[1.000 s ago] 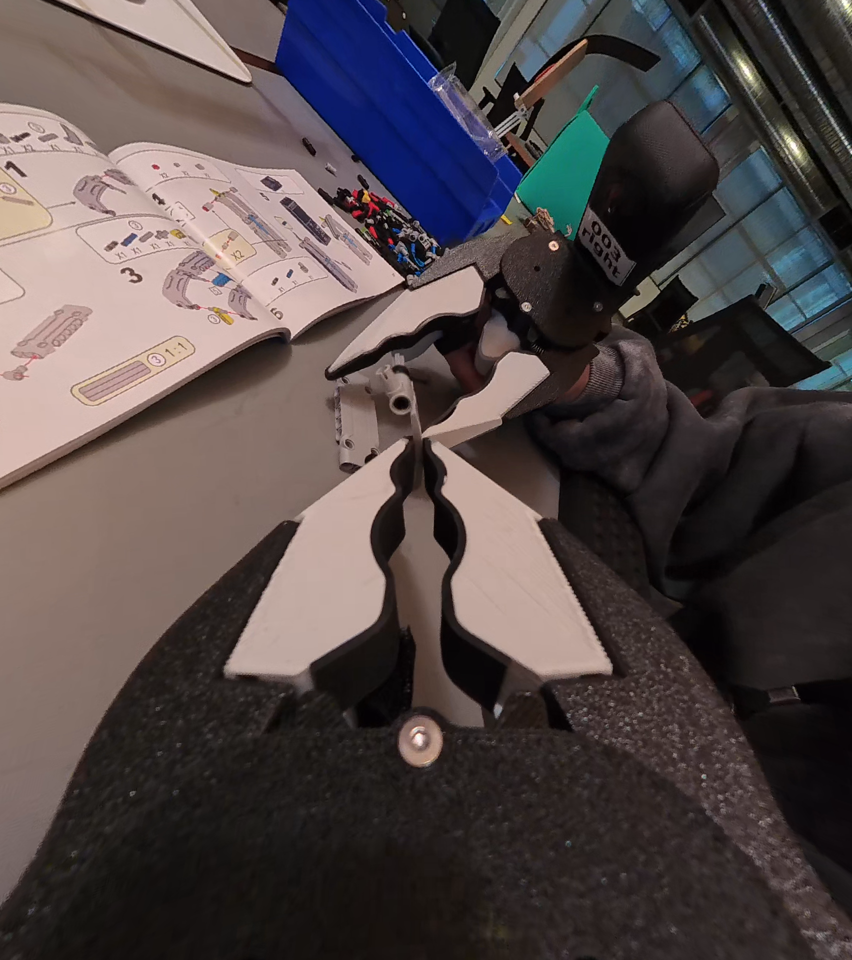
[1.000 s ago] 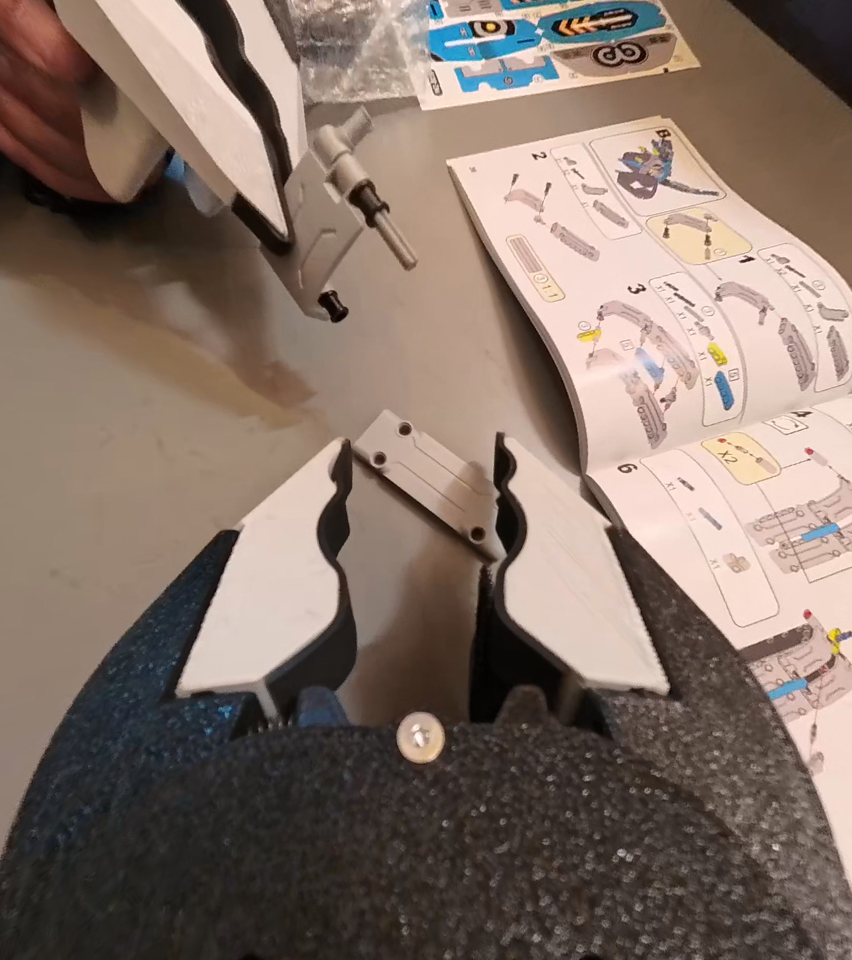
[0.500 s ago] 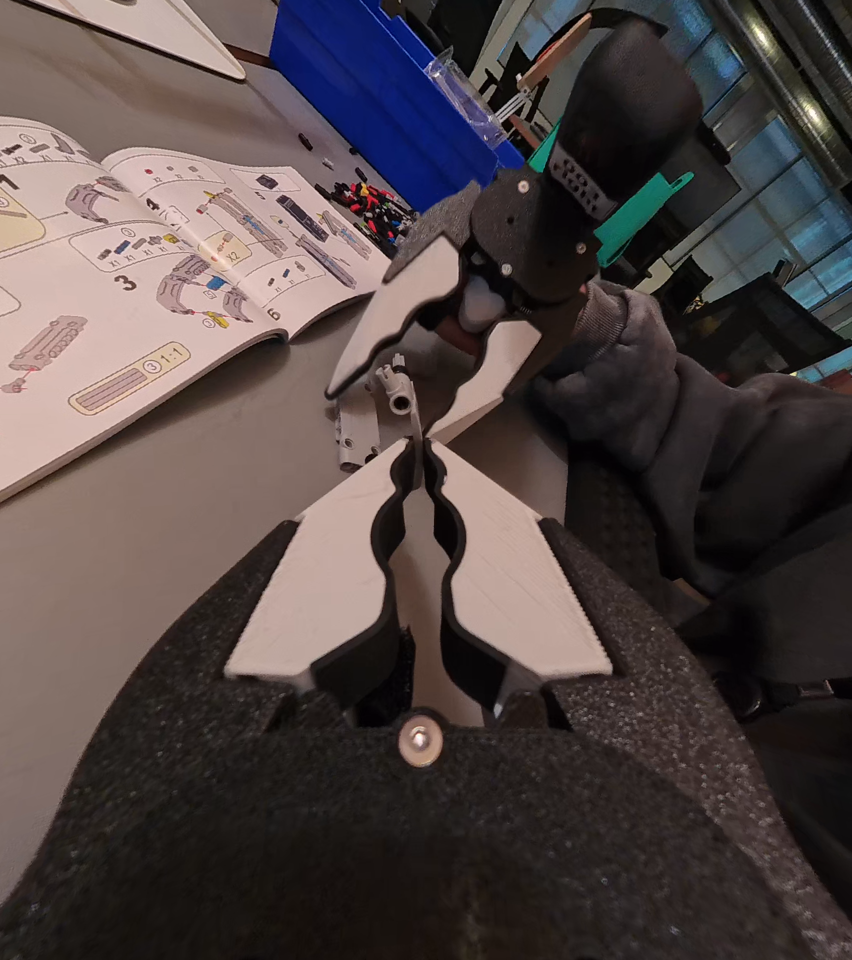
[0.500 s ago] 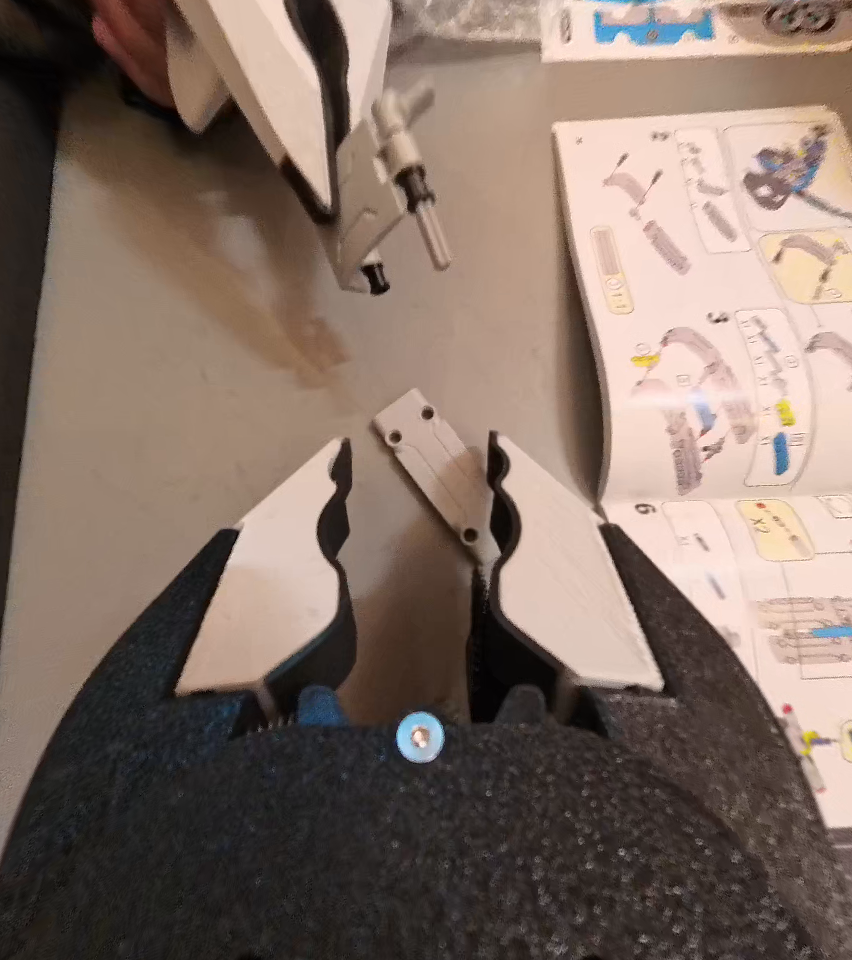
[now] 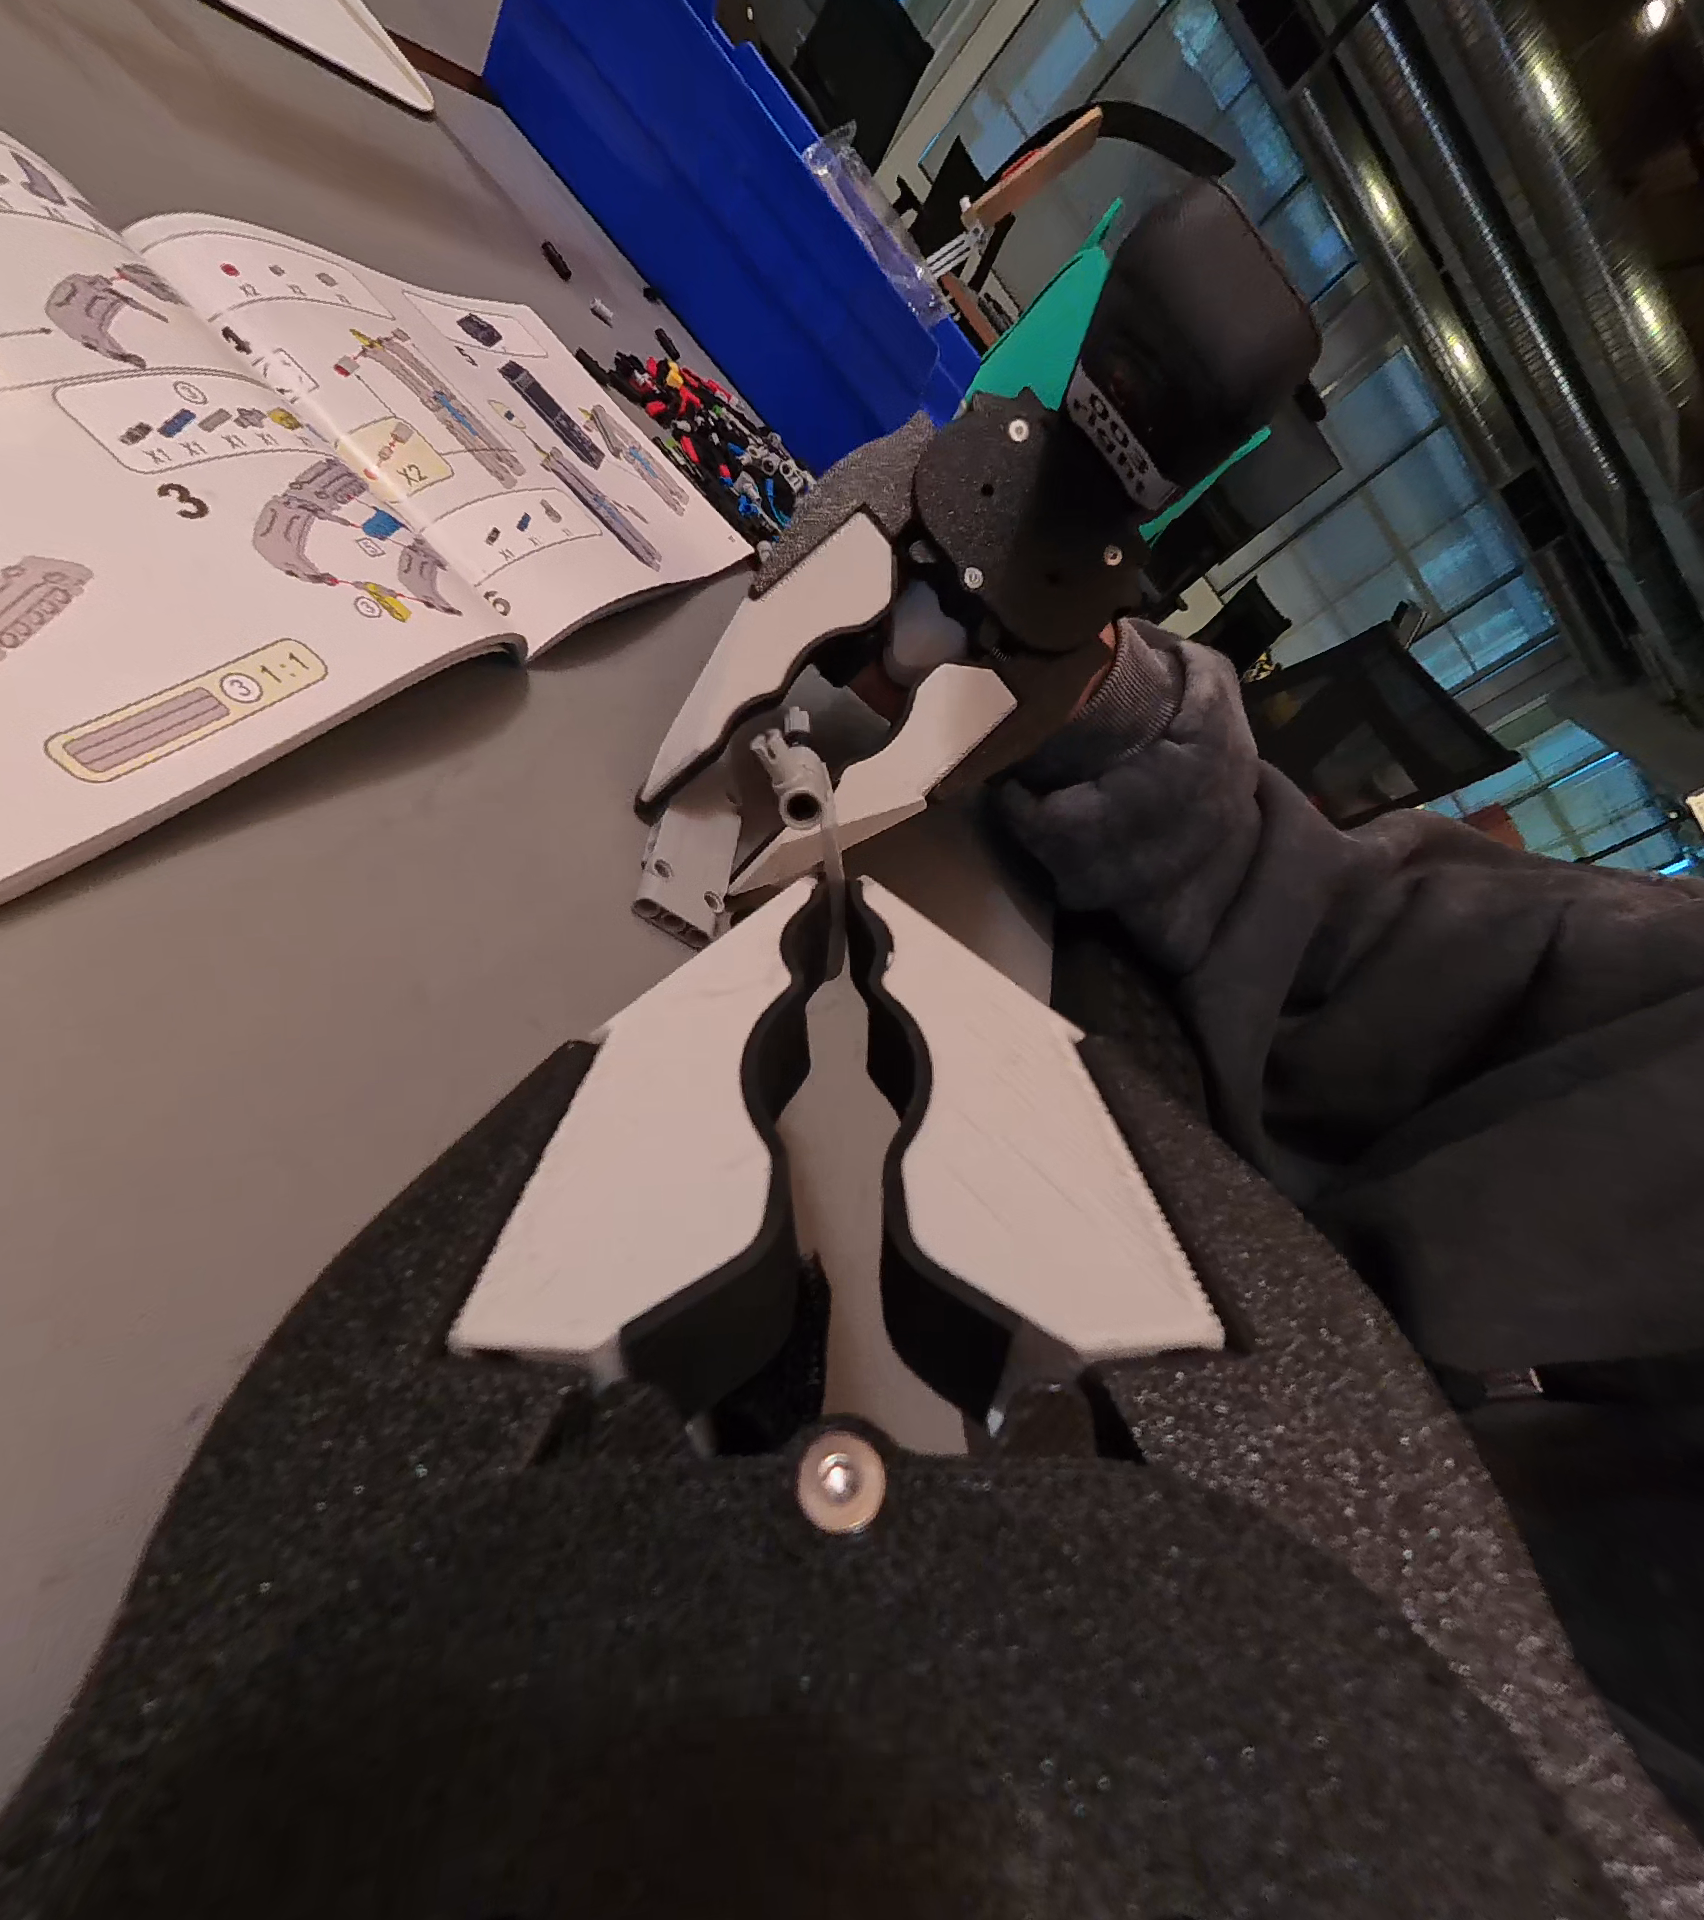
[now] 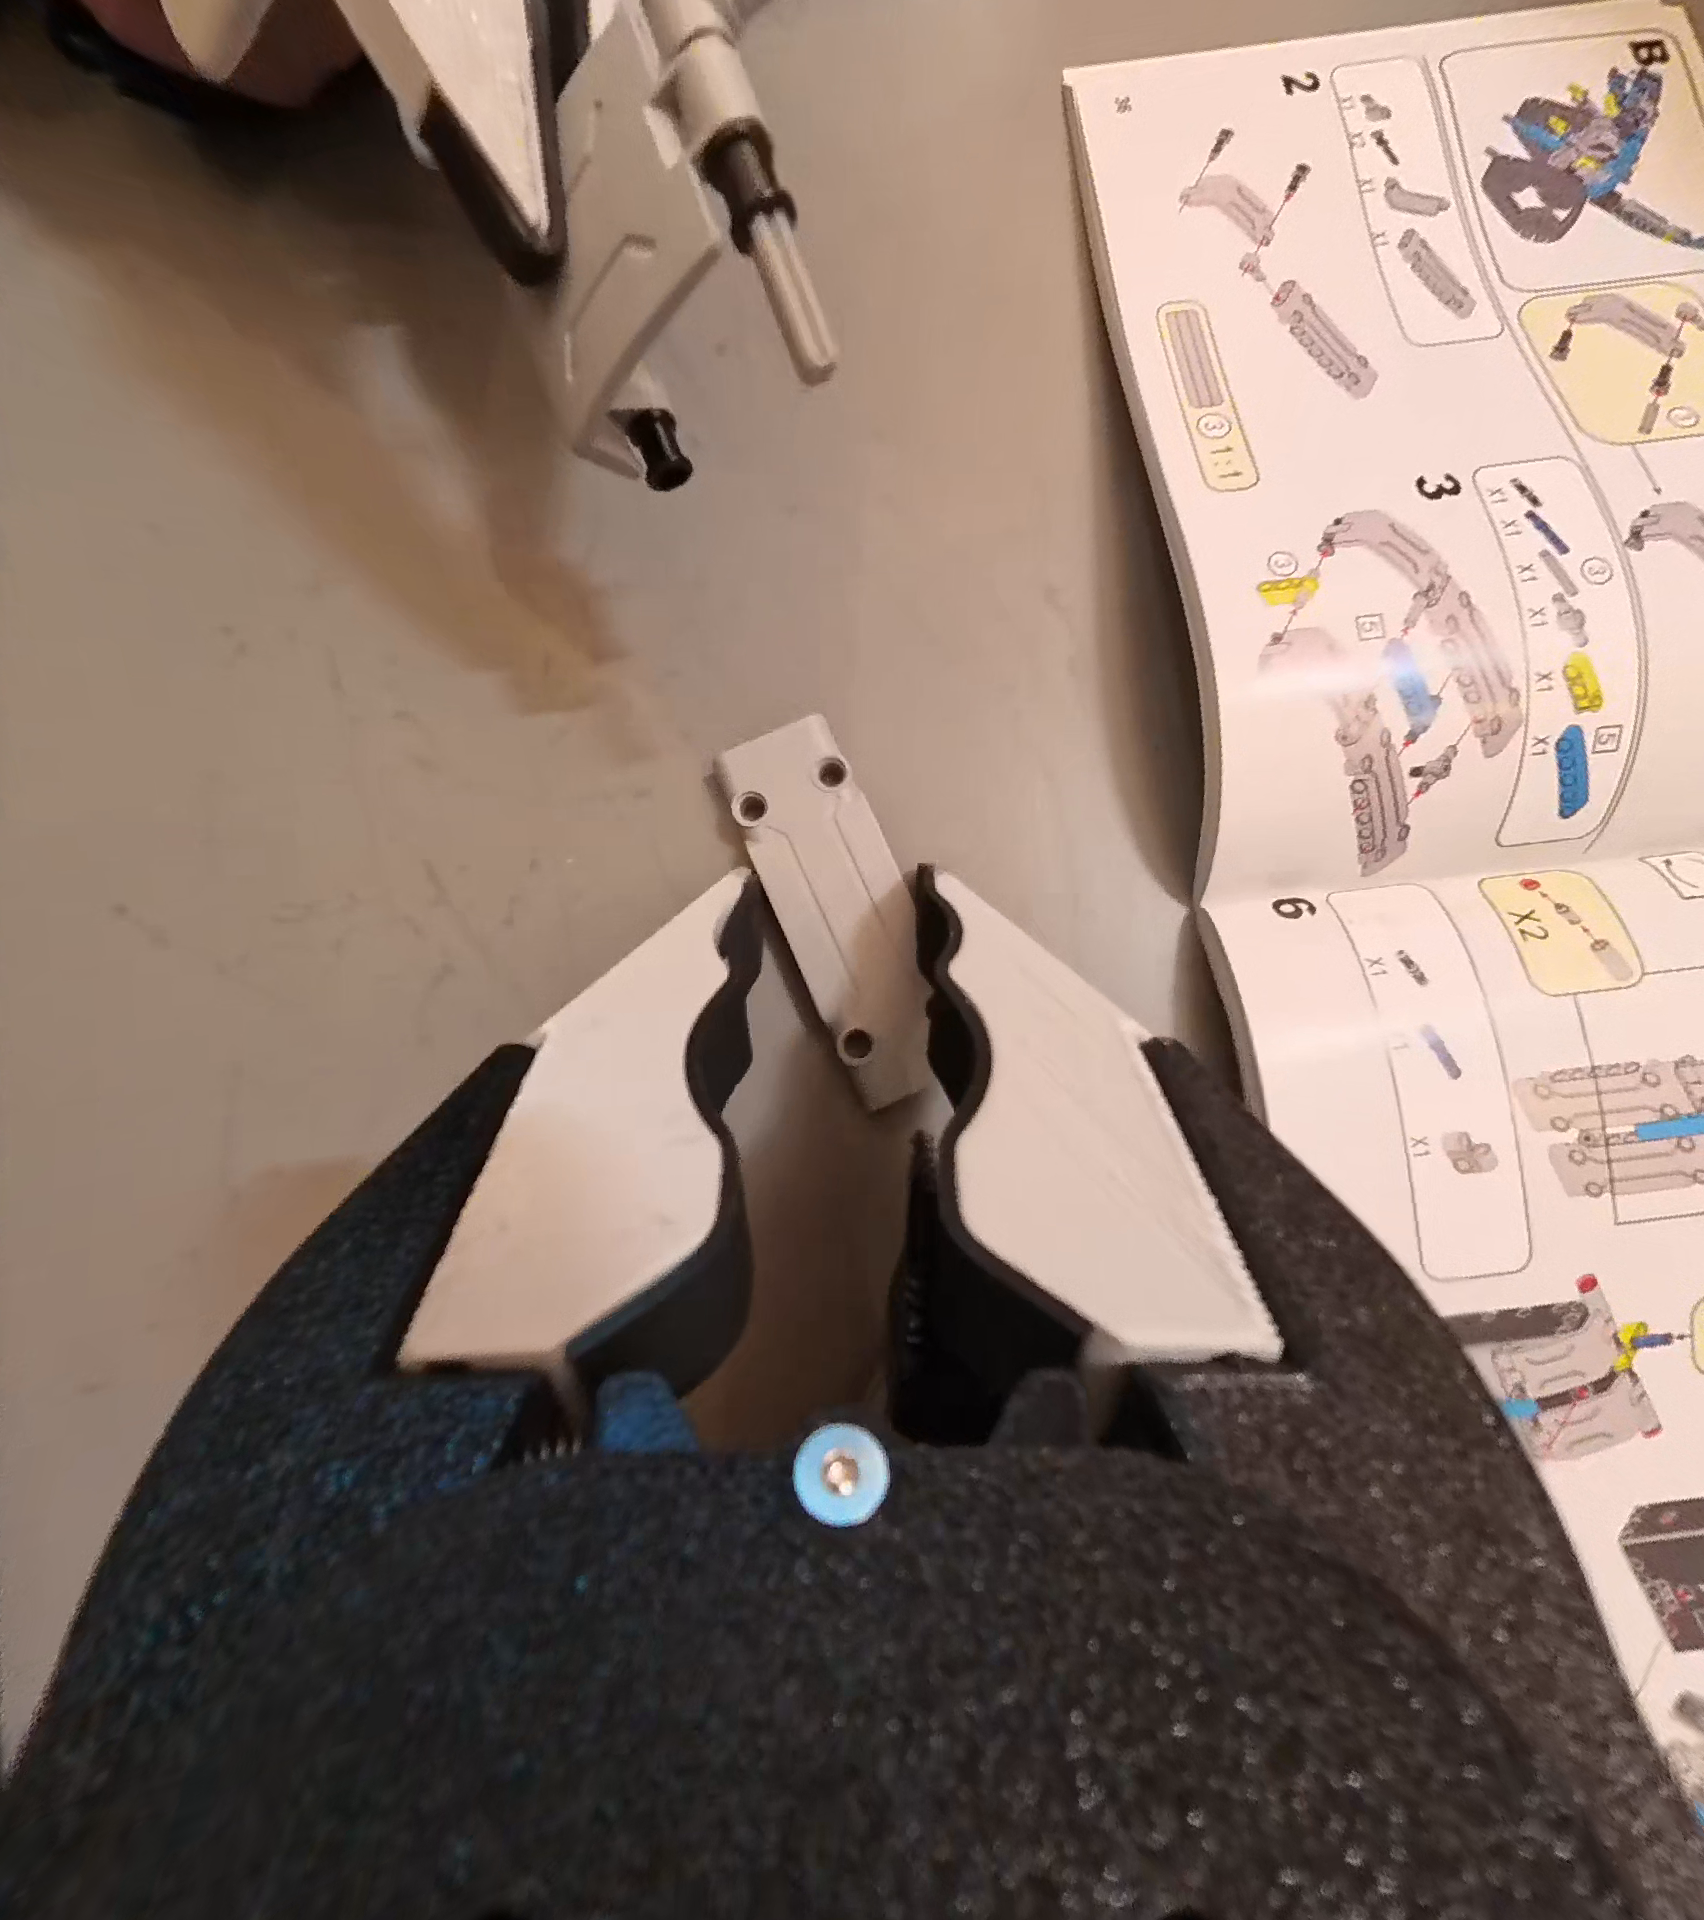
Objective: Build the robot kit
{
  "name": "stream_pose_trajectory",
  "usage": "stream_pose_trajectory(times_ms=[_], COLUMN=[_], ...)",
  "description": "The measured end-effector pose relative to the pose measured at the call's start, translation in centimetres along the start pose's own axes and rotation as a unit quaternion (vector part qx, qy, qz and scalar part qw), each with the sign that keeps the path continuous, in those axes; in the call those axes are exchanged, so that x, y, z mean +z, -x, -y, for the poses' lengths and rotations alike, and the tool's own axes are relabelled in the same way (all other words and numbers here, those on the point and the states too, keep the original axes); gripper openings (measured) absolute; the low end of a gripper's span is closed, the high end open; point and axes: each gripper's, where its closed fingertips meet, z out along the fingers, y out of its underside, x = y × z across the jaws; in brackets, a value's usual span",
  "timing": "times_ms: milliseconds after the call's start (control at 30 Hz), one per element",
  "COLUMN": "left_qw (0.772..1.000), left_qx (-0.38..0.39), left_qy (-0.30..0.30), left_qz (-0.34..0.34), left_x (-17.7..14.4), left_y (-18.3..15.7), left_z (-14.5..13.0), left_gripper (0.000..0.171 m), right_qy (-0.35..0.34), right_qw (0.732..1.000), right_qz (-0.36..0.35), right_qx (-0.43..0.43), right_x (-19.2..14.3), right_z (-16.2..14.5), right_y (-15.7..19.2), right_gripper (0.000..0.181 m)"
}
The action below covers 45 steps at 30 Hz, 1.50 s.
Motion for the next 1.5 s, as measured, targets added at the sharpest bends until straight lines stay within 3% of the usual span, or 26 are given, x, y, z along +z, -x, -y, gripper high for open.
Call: stream_pose_trajectory(times_ms=[100, 300, 433, 1100, 1500], left_qw=[1.000, 0.998, 0.997, 0.997, 0.997], left_qx=[-0.006, -0.045, -0.051, -0.052, -0.052], left_qy=[-0.005, -0.025, -0.024, -0.024, -0.019], left_qz=[-0.002, -0.045, -0.049, -0.047, -0.051], left_x=[-0.1, -0.4, -0.4, -0.4, -0.3], left_y=[0.1, -0.6, -0.6, -0.5, -0.7], left_z=[0.2, 0.8, 0.7, 0.7, 0.6], left_gripper=[0.001, 0.001, 0.001, 0.001, 0.001], right_qy=[-0.020, -0.172, -0.214, -0.175, -0.180], right_qw=[0.999, 0.984, 0.974, 0.967, 0.964], right_qz=[-0.032, -0.050, -0.065, -0.157, -0.167], right_qx=[-0.003, -0.019, -0.023, -0.101, -0.105], right_x=[-0.6, -4.3, -5.0, -4.2, -4.6], right_z=[0.1, 4.1, 5.5, 5.4, 5.5], right_y=[-0.8, -0.6, -0.5, -0.9, -1.2], right_gripper=[0.026, 0.026, 0.026, 0.026, 0.026])
